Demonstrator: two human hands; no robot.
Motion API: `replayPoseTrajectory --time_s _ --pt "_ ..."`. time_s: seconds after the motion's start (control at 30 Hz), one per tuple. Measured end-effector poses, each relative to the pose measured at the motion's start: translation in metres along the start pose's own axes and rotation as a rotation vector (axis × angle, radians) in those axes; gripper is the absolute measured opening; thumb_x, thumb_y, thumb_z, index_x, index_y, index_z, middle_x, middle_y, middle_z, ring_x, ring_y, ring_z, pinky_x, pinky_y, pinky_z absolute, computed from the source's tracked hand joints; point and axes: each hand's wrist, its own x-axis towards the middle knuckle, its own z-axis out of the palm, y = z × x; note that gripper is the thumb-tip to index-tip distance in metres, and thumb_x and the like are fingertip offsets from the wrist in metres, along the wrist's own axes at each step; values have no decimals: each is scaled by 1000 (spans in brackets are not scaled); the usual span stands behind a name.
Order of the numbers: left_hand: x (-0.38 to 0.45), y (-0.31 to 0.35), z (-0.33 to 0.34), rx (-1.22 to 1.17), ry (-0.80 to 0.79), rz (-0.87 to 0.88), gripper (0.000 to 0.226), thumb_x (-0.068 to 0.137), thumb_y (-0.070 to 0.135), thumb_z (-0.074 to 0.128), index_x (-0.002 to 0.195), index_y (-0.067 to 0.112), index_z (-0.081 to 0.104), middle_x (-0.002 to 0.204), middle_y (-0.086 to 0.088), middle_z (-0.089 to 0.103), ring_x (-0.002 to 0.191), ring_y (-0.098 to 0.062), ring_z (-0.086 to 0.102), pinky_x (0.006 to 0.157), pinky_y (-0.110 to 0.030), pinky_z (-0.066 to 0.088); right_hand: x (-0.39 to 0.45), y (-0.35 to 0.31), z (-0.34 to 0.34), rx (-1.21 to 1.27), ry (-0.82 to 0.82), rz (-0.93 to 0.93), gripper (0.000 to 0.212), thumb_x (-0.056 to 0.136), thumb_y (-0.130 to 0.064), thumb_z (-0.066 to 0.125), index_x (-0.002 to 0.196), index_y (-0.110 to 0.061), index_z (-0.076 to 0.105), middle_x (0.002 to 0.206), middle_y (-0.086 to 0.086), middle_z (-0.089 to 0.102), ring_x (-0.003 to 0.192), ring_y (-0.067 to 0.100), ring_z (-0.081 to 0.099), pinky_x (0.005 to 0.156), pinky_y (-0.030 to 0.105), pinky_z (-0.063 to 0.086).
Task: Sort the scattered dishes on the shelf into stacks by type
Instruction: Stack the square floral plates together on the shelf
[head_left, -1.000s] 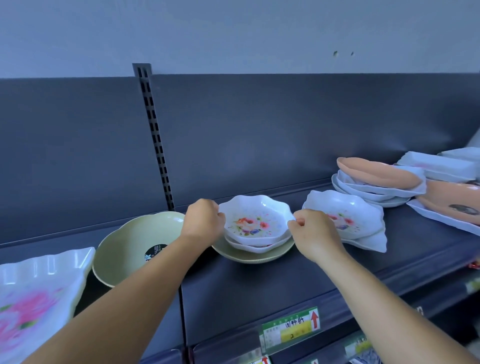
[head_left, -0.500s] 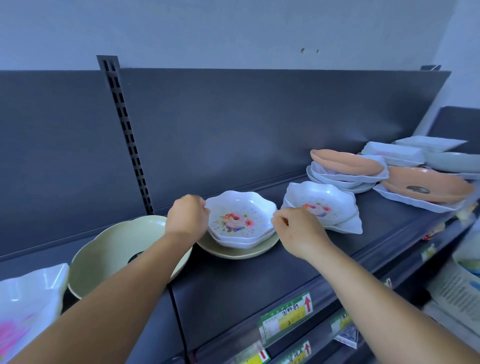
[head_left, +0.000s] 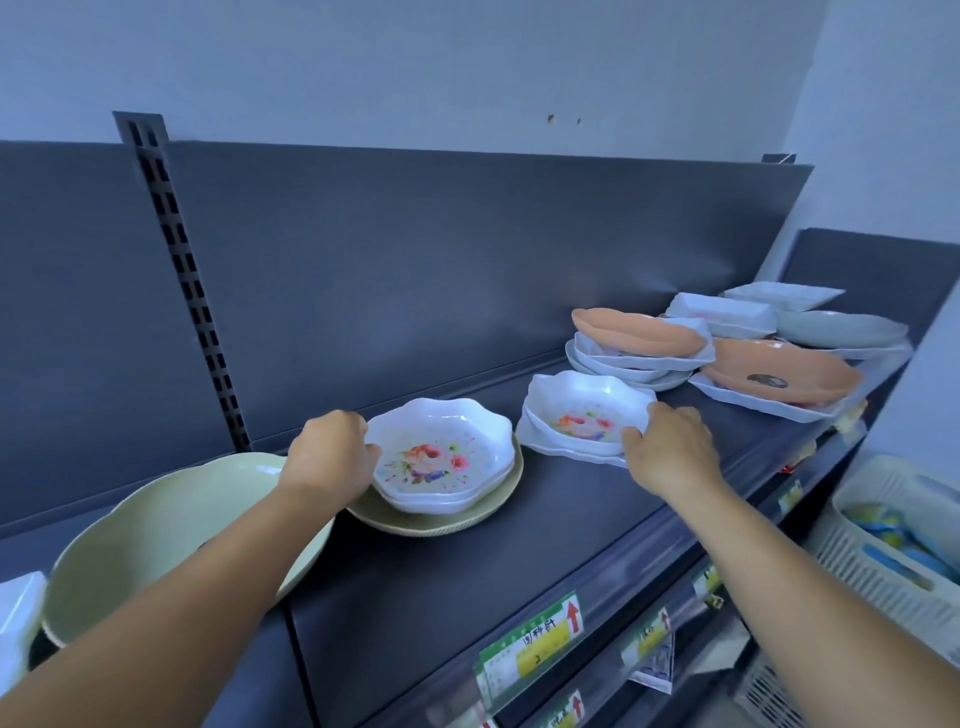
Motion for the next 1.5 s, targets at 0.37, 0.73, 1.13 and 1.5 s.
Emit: replayPoseTrajectory --time_s 0.37,0.73,1.13,1.5 --pt "-2 2 7 -42 31 -80 40 83 7 53 57 13 23 53 -2 28 56 -23 24 49 -28 21 58 26 -1 -11 -70 10 35 93 -29 49 64 -12 42 66 2 47 55 17 43 45 25 27" --pt "-20 4 4 -145 74 -123 28 86 14 57 61 12 45 59 -5 41 58 -20 31 53 -29 27 82 30 -12 329 -119 33 10 75 -6 53 65 -4 51 58 11 49 51 25 41 52 25 32" --pt "-26 8 -3 -356 129 -311 49 96 29 34 74 -10 55 85 -27 69 67 -32 57 68 -36 47 24 -47 -2 546 -338 -293 21 72 -7 51 74 11 61 62 9 49 59 20 36 56 29 31" --pt "-30 19 -13 -260 -17 -262 40 95 26 41 60 8 40 68 -12 60 62 -25 45 60 -28 38 8 -74 17 323 -377 -369 9 73 -7 46 67 -13 45 62 7 46 53 22 28 52 25 23"
